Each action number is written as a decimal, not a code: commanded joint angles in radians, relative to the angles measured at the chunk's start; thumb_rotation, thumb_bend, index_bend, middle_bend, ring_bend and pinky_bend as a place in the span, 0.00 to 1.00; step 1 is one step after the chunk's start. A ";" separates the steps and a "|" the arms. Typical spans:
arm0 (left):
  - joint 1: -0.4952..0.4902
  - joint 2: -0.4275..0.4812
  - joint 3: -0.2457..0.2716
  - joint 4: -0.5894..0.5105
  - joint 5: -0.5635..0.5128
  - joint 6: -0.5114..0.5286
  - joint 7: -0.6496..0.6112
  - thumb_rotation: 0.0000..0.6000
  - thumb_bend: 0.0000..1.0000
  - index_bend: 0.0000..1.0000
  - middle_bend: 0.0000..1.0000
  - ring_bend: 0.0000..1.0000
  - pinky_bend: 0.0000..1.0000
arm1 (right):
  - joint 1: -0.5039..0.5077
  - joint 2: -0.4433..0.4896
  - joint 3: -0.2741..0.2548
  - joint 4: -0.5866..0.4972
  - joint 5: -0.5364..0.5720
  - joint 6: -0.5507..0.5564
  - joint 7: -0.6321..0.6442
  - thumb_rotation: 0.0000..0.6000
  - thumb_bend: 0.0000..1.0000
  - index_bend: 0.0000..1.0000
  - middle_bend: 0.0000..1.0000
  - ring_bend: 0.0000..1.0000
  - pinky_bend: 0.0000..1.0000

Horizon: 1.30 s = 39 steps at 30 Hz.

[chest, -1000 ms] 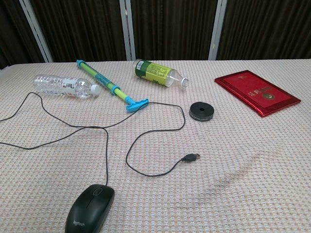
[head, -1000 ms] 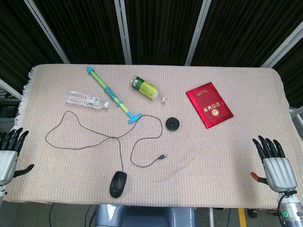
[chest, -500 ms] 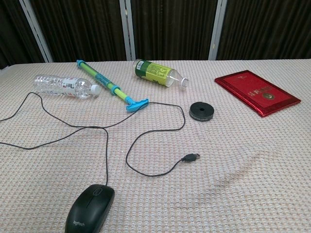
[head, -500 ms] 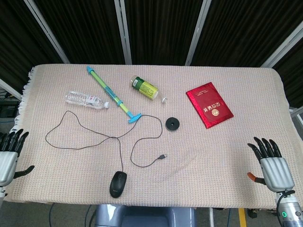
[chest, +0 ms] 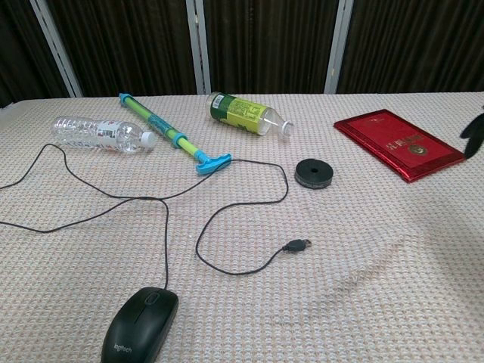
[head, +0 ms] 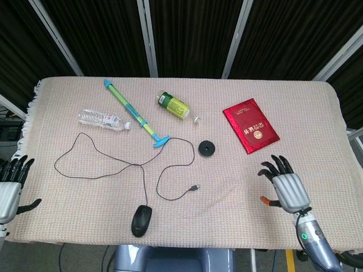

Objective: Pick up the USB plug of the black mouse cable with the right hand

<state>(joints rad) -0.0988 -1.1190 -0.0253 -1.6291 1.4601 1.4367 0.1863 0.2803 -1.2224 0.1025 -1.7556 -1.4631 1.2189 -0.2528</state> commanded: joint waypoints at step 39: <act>-0.013 0.026 0.007 -0.023 -0.021 -0.047 -0.071 1.00 0.12 0.10 0.00 0.00 0.00 | 0.265 -0.584 0.062 0.206 0.318 -0.142 -0.374 1.00 0.20 0.39 0.09 0.00 0.00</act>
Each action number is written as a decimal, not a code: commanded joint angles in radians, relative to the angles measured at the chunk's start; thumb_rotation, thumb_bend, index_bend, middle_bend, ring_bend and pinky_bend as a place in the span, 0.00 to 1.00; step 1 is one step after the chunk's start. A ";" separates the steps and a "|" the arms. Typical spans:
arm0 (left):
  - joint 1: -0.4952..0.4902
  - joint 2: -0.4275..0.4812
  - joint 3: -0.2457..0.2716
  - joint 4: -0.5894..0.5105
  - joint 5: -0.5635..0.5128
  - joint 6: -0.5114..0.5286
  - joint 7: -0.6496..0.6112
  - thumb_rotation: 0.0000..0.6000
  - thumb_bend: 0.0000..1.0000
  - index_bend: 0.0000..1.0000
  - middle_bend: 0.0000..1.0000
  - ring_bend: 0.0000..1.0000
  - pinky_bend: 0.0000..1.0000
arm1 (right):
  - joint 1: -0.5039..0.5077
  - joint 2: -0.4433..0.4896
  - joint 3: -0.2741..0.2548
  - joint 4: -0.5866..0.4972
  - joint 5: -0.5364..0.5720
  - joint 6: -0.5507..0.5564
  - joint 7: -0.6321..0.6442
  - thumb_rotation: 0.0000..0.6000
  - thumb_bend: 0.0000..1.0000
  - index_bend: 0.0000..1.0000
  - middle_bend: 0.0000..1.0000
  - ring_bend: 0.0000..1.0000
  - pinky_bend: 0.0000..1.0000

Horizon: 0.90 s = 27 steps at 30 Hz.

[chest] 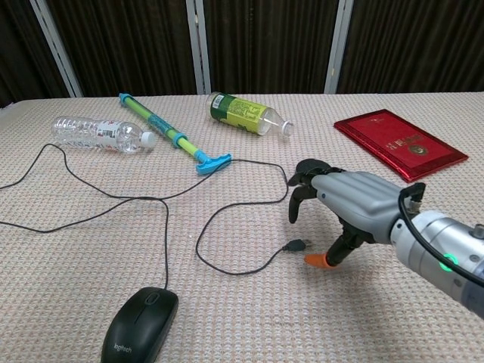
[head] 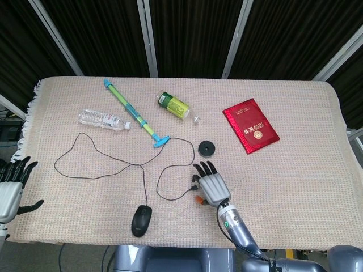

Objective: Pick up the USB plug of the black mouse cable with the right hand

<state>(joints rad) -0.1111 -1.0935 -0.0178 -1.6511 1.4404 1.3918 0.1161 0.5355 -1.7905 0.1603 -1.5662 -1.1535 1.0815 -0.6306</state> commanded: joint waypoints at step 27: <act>-0.004 0.008 -0.003 -0.015 -0.020 -0.016 -0.023 1.00 0.12 0.11 0.00 0.00 0.00 | 0.050 -0.093 -0.008 0.164 0.035 -0.018 0.032 1.00 0.24 0.46 0.12 0.00 0.00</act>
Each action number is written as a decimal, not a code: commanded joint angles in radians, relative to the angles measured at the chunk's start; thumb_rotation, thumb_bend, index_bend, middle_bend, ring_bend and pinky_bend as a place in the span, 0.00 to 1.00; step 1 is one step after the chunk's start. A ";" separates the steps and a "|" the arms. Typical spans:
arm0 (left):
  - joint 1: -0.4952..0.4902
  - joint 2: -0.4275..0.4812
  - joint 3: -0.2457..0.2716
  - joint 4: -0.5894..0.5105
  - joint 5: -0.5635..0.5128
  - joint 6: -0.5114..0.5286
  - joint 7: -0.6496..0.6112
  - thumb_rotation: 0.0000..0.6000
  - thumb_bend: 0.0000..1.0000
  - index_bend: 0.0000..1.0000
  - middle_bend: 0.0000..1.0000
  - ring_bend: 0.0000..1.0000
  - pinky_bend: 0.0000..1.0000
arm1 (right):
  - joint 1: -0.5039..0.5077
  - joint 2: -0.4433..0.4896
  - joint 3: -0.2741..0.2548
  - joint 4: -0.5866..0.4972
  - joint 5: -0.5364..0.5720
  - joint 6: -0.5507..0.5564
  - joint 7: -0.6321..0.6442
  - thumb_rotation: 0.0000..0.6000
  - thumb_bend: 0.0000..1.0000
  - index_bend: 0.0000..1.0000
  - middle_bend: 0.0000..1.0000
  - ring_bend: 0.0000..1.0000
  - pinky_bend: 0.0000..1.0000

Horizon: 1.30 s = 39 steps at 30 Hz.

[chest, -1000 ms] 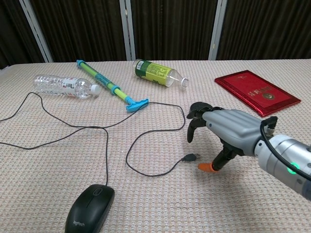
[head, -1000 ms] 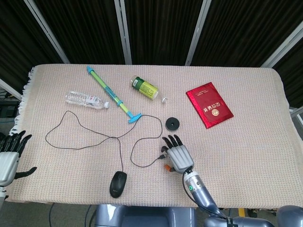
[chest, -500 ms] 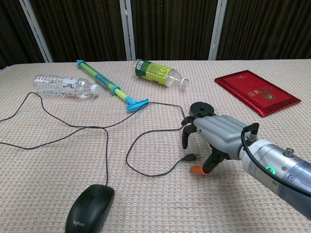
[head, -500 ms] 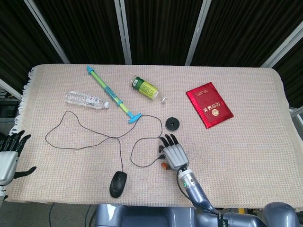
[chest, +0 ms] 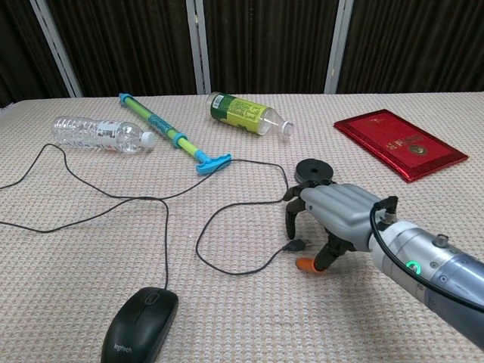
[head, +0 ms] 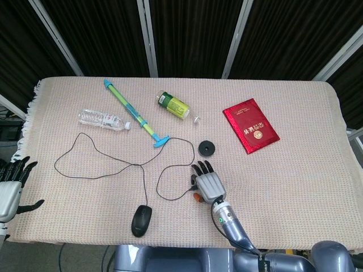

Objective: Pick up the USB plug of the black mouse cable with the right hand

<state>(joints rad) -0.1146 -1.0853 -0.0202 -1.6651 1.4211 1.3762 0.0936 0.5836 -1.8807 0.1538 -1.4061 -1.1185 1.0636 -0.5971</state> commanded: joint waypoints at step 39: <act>-0.001 0.010 0.003 -0.016 -0.010 -0.011 -0.015 1.00 0.12 0.11 0.00 0.00 0.00 | 0.035 0.085 0.011 -0.125 -0.061 0.135 -0.210 1.00 0.37 0.52 0.14 0.00 0.00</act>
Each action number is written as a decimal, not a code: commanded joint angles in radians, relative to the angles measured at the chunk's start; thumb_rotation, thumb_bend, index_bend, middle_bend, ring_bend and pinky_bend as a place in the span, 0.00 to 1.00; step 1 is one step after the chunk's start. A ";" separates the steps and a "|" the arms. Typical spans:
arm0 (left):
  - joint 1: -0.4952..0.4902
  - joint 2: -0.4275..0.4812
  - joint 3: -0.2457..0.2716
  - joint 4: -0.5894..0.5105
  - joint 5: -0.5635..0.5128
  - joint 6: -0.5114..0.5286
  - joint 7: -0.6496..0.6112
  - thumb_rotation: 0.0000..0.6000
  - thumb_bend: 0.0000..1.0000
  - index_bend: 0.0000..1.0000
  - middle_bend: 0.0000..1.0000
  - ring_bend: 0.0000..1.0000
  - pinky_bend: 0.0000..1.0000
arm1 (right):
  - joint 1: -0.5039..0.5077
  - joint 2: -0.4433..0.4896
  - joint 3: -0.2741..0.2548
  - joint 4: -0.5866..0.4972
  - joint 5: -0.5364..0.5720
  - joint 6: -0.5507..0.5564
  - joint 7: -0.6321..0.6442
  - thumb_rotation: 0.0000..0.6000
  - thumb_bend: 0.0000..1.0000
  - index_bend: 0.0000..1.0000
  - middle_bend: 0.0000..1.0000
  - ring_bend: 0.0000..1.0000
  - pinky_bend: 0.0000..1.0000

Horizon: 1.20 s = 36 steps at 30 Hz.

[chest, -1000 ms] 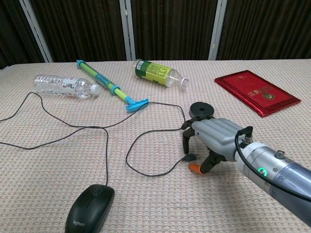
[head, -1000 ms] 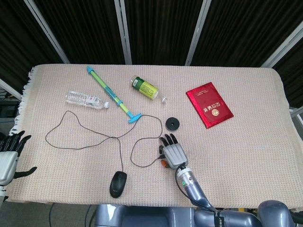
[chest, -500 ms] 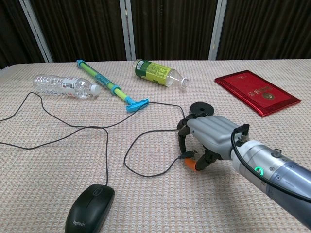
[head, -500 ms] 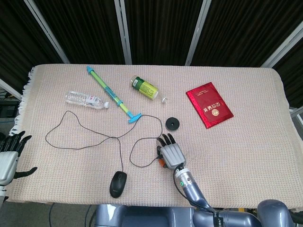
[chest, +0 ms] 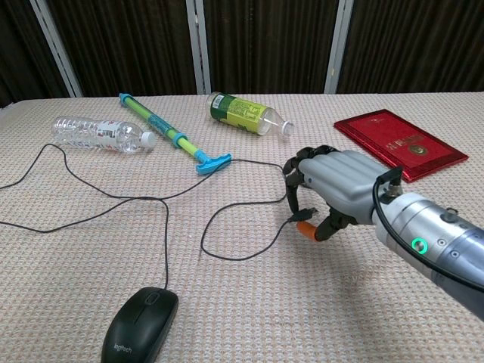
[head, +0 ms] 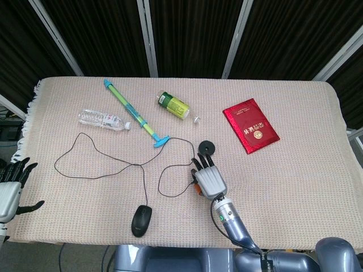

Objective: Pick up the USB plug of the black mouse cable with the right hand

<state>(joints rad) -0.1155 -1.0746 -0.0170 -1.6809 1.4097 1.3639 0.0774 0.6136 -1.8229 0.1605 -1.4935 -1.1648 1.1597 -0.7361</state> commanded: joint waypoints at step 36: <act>0.001 0.000 0.005 -0.014 -0.010 -0.010 0.001 1.00 0.12 0.12 0.00 0.00 0.00 | 0.001 0.096 0.616 -0.505 1.195 0.147 0.294 1.00 0.37 0.55 0.16 0.00 0.00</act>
<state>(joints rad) -0.1145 -1.0741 -0.0120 -1.6952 1.4002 1.3538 0.0782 0.6103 -1.7398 0.7571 -1.9945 0.0099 1.3177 -0.4640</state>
